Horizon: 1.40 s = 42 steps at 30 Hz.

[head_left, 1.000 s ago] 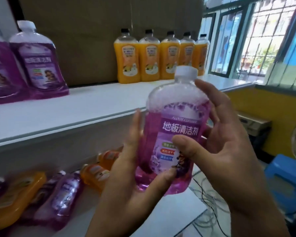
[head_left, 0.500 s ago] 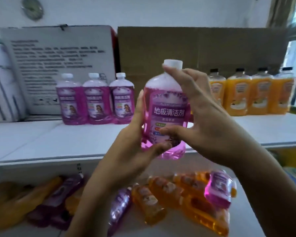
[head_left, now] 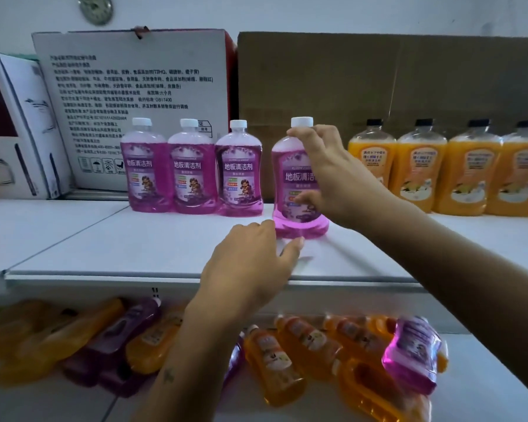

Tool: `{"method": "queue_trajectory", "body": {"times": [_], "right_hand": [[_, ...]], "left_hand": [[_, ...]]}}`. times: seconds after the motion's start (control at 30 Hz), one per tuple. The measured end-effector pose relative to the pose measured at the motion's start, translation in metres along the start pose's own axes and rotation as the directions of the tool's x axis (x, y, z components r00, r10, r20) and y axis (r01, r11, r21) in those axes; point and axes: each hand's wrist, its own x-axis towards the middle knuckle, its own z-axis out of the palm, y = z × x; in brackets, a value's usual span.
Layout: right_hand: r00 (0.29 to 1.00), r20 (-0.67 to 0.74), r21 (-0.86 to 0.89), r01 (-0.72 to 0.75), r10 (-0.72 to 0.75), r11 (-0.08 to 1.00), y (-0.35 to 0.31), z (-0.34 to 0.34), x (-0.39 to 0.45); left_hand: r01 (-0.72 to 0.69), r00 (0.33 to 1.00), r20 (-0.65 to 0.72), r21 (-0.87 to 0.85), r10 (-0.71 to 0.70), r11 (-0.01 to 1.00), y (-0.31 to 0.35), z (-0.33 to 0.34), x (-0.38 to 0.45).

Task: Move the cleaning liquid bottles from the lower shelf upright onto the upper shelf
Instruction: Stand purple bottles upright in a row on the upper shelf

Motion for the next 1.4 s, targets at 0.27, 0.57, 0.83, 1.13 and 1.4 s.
{"method": "queue_trajectory", "body": {"times": [0.27,0.57,0.83,1.13,1.4], "right_hand": [[0.995,0.009,-0.037,-0.099,0.099,0.994,0.021,0.044,0.055],[0.994,0.028,0.071,-0.103,0.101,0.992,0.032,0.053,0.064],[0.978,0.119,0.292,-0.202,0.174,0.935,0.028,0.017,-0.005],[0.913,-0.137,0.919,-0.028,0.385,0.392,0.019,-0.033,-0.222],[0.714,0.054,0.854,-0.396,0.698,0.338,0.036,0.031,-0.299]], "left_hand": [[0.012,1.000,-0.002,-0.050,-0.012,0.999,-0.001,-0.002,-0.002],[0.001,1.000,0.009,-0.053,0.000,0.999,0.000,-0.004,0.006],[-0.221,0.910,-0.390,-0.177,0.138,0.959,0.009,-0.003,-0.037],[-0.317,0.852,-0.512,-0.671,-0.109,0.670,0.031,0.091,-0.133],[-0.005,1.000,-0.013,-0.809,-0.008,0.588,0.059,0.159,-0.133]]}}
